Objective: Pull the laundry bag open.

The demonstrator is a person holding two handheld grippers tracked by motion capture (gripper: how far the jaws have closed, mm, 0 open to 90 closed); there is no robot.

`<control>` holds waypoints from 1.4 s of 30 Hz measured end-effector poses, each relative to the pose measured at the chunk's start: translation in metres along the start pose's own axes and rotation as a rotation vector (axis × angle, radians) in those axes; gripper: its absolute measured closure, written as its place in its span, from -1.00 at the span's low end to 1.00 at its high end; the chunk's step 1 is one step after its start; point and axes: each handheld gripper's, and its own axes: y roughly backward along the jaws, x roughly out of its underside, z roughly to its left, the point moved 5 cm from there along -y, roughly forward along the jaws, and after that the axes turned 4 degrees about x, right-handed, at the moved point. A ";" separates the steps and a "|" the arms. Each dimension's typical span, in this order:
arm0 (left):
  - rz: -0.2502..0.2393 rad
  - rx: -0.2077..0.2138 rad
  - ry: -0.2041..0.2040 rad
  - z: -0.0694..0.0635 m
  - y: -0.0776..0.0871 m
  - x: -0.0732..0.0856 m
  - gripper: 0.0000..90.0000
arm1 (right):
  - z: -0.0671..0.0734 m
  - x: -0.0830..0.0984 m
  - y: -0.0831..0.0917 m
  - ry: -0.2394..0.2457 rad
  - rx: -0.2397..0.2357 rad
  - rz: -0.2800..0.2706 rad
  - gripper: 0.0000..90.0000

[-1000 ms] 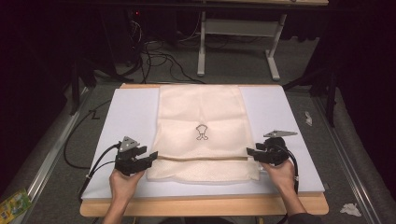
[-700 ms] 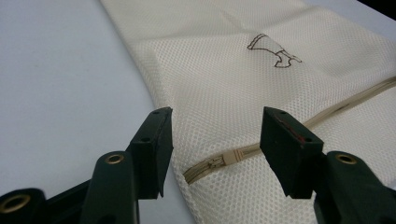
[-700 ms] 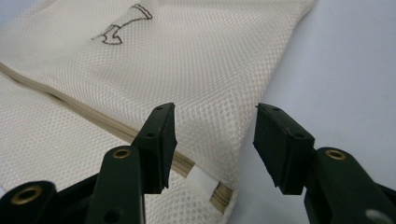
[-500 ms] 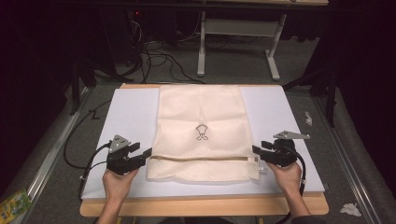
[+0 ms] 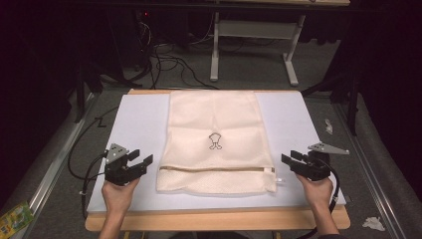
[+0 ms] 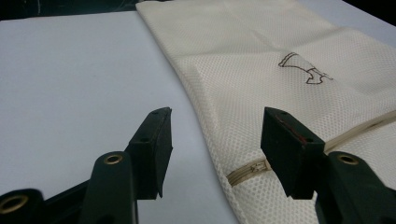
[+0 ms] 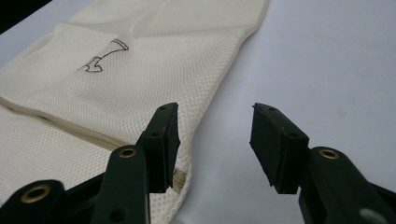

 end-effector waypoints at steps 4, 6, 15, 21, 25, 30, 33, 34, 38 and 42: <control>-0.004 -0.014 0.011 0.005 0.001 0.003 -0.03 | -0.005 0.002 0.003 -0.018 0.008 -0.009 0.20; -0.005 -0.021 0.013 0.007 0.000 0.004 -0.03 | -0.008 0.003 0.004 -0.019 0.008 -0.016 0.21; 0.001 -0.034 0.039 0.013 -0.004 0.012 -0.05 | -0.018 0.012 0.003 -0.048 0.022 -0.020 0.21; 0.015 -0.034 0.059 0.019 -0.012 0.016 -0.04 | -0.024 0.017 0.001 -0.067 0.032 -0.014 0.21; 0.026 -0.042 0.075 0.024 -0.017 0.020 -0.05 | -0.028 0.020 -0.003 -0.073 0.040 -0.006 0.21; 0.029 -0.056 0.073 0.027 -0.021 0.021 -0.05 | -0.031 0.024 -0.009 -0.085 0.047 0.001 0.21; 0.031 -0.065 0.074 0.028 -0.024 0.021 -0.05 | -0.033 0.025 -0.011 -0.088 0.047 -0.006 0.20; 0.033 -0.069 0.073 0.029 -0.026 0.021 -0.05 | -0.033 0.026 -0.012 -0.089 0.050 -0.007 0.20; 0.037 -0.086 0.068 0.031 -0.032 0.022 -0.05 | -0.036 0.025 -0.015 -0.087 0.061 -0.007 0.20; 0.041 -0.097 0.068 0.033 -0.036 0.022 -0.05 | -0.037 0.026 -0.020 -0.099 0.074 -0.001 0.19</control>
